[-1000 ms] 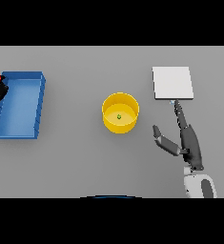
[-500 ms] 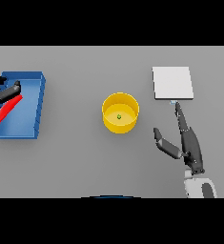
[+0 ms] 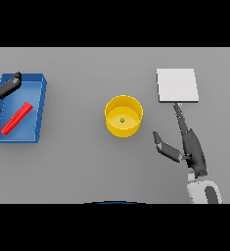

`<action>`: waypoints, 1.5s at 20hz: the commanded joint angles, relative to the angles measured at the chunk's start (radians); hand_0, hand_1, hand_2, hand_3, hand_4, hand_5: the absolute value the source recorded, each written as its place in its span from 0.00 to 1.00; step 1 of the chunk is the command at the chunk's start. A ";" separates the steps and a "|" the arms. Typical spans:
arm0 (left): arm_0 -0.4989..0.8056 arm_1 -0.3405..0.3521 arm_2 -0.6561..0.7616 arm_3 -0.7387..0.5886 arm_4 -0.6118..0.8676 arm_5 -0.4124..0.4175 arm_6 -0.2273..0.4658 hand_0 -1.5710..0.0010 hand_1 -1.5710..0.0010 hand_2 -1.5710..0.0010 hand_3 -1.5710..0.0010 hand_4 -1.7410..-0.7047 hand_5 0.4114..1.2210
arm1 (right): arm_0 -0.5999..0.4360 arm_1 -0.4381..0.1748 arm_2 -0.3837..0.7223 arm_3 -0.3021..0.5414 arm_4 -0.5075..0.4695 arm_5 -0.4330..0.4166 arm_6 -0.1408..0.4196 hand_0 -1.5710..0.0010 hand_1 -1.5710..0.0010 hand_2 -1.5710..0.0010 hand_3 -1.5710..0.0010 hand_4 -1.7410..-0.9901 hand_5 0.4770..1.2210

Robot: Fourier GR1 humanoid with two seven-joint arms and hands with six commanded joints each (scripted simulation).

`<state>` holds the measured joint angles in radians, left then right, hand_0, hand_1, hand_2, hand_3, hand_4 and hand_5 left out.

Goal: Pick up the red beaker and tilt it to pour out 1 green nut into yellow bowl. Pick up the yellow bowl and place it on the metallic measuring scale.

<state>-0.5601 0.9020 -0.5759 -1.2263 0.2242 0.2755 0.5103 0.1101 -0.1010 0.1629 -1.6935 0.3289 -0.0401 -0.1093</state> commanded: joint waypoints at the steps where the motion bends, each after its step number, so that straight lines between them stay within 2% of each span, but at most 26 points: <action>1: 0.005 0.004 0.005 0.002 0.005 -0.001 -0.008 0.98 0.98 0.98 0.98 0.93 0.33 | -0.020 -0.013 0.008 0.007 0.000 0.022 -0.009 1.00 1.00 1.00 1.00 0.77 0.29; 5: 0.014 -0.014 -0.012 -0.022 0.002 0.015 0.008 0.99 0.99 0.99 0.99 0.92 0.36 | -0.125 -0.107 0.047 0.021 0.058 0.113 0.010 1.00 1.00 1.00 1.00 0.68 0.31; 8: 0.018 -0.016 -0.012 -0.015 0.002 0.017 0.000 1.00 1.00 1.00 1.00 0.91 0.37 | -0.222 -0.162 0.110 0.043 0.172 0.155 0.081 1.00 1.00 1.00 1.00 0.62 0.28; 9: 0.015 -0.011 -0.012 -0.021 0.002 0.017 0.009 1.00 1.00 1.00 1.00 0.91 0.37 | -0.254 -0.184 0.128 0.063 0.209 0.167 0.087 1.00 1.00 1.00 1.00 0.61 0.27; 13: 0.000 -0.017 -0.012 -0.002 0.006 0.000 0.007 1.00 1.00 1.00 1.00 0.92 0.38 | -0.383 -0.274 0.218 0.123 0.334 0.245 0.041 1.00 1.00 1.00 1.00 0.62 0.25; 16: 0.013 -0.009 -0.010 -0.017 0.011 -0.001 -0.012 1.00 1.00 1.00 1.00 0.91 0.38 | -0.459 -0.282 0.267 0.165 0.362 0.301 0.016 1.00 1.00 1.00 1.00 0.63 0.24; 18: 0.004 -0.010 -0.022 -0.034 0.002 0.005 0.023 1.00 1.00 1.00 1.00 0.91 0.38 | -0.514 -0.272 0.289 0.209 0.375 0.330 0.022 1.00 1.00 1.00 1.00 0.62 0.24; 24: -0.007 -0.012 -0.012 0.005 0.006 -0.009 0.001 1.00 1.00 1.00 1.00 0.91 0.38 | -0.625 -0.277 0.356 0.308 0.400 0.419 -0.038 1.00 1.00 1.00 1.00 0.65 0.28; 27: -0.017 -0.011 -0.009 0.012 0.008 -0.016 0.004 1.00 1.00 1.00 1.00 0.91 0.39 | -0.653 -0.262 0.383 0.366 0.409 0.442 -0.056 1.00 1.00 1.00 1.00 0.66 0.28; 30: -0.006 -0.013 -0.014 0.005 0.005 -0.011 -0.008 1.00 1.00 1.00 1.00 0.91 0.40 | -0.688 -0.235 0.411 0.420 0.422 0.464 -0.049 1.00 1.00 1.00 1.00 0.64 0.27</action>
<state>-0.5658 0.8888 -0.5898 -1.2217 0.2295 0.2641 0.5033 -0.5776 -0.3355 0.5740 -1.2734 0.7514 0.4241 -0.1561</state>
